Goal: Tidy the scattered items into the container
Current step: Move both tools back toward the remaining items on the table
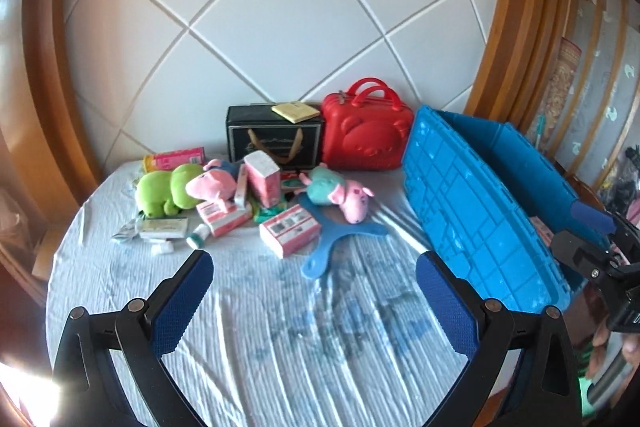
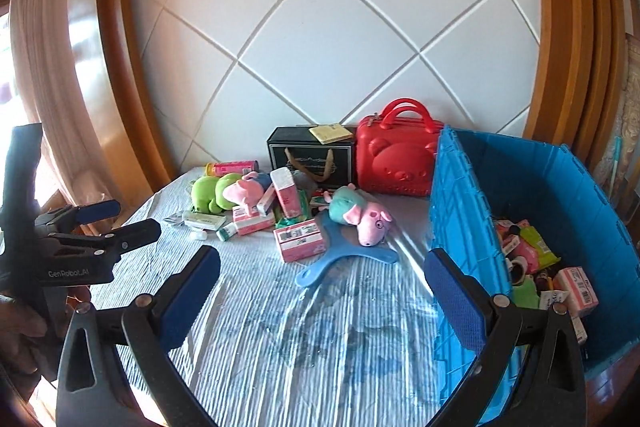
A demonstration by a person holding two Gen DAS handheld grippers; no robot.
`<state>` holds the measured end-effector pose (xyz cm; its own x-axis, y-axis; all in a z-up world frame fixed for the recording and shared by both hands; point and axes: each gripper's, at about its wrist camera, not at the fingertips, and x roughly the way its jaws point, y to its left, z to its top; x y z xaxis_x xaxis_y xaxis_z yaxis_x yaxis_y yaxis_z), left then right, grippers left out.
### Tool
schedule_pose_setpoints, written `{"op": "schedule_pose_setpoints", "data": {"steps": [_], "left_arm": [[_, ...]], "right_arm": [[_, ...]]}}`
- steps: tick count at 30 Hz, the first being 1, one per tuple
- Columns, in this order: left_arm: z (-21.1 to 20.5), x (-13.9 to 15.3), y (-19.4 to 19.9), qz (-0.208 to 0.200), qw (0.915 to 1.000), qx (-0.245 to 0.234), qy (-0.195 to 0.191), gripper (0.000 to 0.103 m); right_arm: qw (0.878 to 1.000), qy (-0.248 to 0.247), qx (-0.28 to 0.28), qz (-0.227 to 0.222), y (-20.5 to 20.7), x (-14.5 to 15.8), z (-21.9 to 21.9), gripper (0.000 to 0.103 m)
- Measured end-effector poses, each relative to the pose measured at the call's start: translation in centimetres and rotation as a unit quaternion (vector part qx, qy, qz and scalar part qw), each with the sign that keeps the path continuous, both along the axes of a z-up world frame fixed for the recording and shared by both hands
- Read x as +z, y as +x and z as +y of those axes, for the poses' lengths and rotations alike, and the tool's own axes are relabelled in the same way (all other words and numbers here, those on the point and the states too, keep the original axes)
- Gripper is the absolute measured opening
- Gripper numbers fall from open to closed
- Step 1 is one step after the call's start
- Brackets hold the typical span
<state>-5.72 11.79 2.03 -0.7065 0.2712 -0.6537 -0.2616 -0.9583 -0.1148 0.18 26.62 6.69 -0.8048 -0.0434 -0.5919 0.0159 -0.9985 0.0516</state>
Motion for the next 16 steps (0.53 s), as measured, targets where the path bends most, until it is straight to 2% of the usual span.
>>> {"op": "schedule_pose_setpoints", "data": {"steps": [9,14,16], "left_arm": [[-6.7,-0.2,3.8,-0.006,0.9986,0.05,-0.019,0.103],[-8.5,0.8,6.3,0.048,0.9945,0.082,-0.044,0.103],[-9.0,1.1,6.5,0.049,0.9918,0.101,-0.061,0.103]], "right_arm": [[0.999,0.001,0.032,-0.017,1.1,-1.8,-7.8,0.103],[0.999,0.002,0.041,-0.016,1.6,-2.0,-10.5,0.103],[0.999,0.002,0.042,-0.015,1.8,-2.0,-10.9,0.103]]}}
